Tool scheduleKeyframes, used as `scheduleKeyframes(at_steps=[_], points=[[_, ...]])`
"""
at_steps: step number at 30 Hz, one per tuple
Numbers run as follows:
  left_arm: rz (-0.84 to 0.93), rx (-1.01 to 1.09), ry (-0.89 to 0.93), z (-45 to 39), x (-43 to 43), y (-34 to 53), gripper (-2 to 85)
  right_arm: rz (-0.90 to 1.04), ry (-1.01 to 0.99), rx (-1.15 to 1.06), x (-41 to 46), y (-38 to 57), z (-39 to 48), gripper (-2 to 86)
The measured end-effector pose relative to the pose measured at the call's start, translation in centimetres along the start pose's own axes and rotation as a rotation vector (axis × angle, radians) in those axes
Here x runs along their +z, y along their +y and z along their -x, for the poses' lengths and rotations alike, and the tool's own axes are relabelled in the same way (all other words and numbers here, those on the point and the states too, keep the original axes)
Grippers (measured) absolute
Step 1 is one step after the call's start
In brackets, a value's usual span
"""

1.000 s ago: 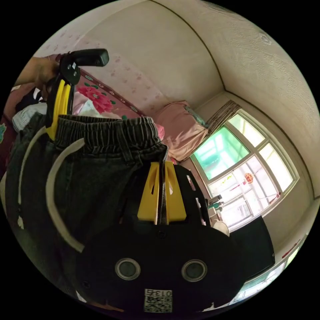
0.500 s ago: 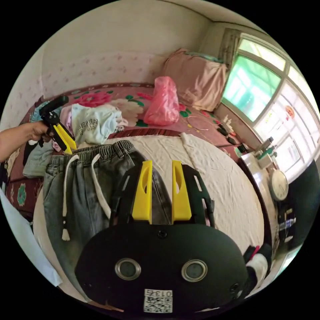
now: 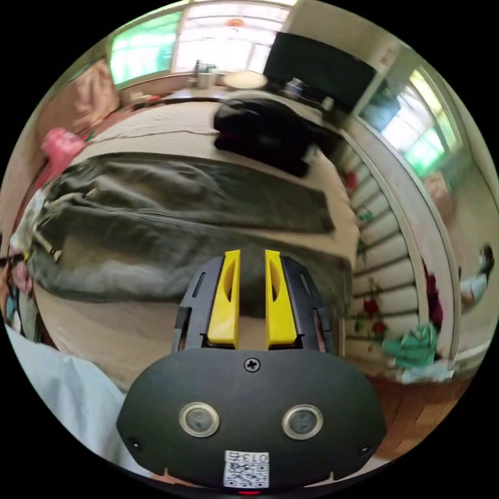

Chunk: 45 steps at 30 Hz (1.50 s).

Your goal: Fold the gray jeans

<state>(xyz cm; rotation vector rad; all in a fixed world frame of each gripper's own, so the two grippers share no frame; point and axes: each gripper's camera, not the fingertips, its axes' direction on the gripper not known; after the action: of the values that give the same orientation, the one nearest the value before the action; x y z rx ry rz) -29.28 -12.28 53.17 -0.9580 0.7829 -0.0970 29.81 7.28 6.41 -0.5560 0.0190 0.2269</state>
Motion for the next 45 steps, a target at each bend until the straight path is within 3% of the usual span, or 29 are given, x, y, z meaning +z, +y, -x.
scheduleKeyframes(at_steps=[5,12,17,20,23,30,34,40,43,45], points=[[-0.039,0.018,0.026,0.2,-3.8,-1.6,1.4,0.069,0.049,0.327,-1.3,3.7,-9.9,7.7],[-0.001,-0.195,0.235,4.3,0.4,-3.1,2.1,0.076,-0.139,0.561,-1.3,3.1,-18.9,11.5],[0.009,-0.136,0.173,0.8,0.5,-3.1,12.5,0.131,-0.243,0.653,0.4,1.5,-23.2,13.1],[0.074,-0.166,0.145,-0.8,3.2,-3.4,14.2,0.192,-0.257,0.655,1.2,0.4,-24.2,11.7],[0.065,-0.19,0.065,-2.4,4.1,-4.4,9.0,0.154,-0.217,0.625,-0.9,-1.3,-24.5,7.6],[0.112,-0.056,-0.003,-7.3,2.5,-7.0,4.2,0.144,0.031,0.151,-10.3,-7.1,-20.9,4.3],[0.15,0.001,0.024,-8.8,2.2,-8.1,3.7,0.184,0.027,0.099,-13.1,-7.5,-22.1,4.0],[0.25,-0.069,0.074,-8.5,8.6,-7.9,5.0,0.437,-0.031,0.045,-6.9,-6.2,-22.6,5.5],[0.215,-0.112,0.15,-8.1,9.4,-5.9,7.2,0.371,0.011,0.057,-8.3,-5.9,-22.9,9.3],[0.184,-0.134,0.102,-7.8,8.4,-4.5,9.2,0.289,0.08,0.118,-11.6,-6.5,-24.4,12.6]])
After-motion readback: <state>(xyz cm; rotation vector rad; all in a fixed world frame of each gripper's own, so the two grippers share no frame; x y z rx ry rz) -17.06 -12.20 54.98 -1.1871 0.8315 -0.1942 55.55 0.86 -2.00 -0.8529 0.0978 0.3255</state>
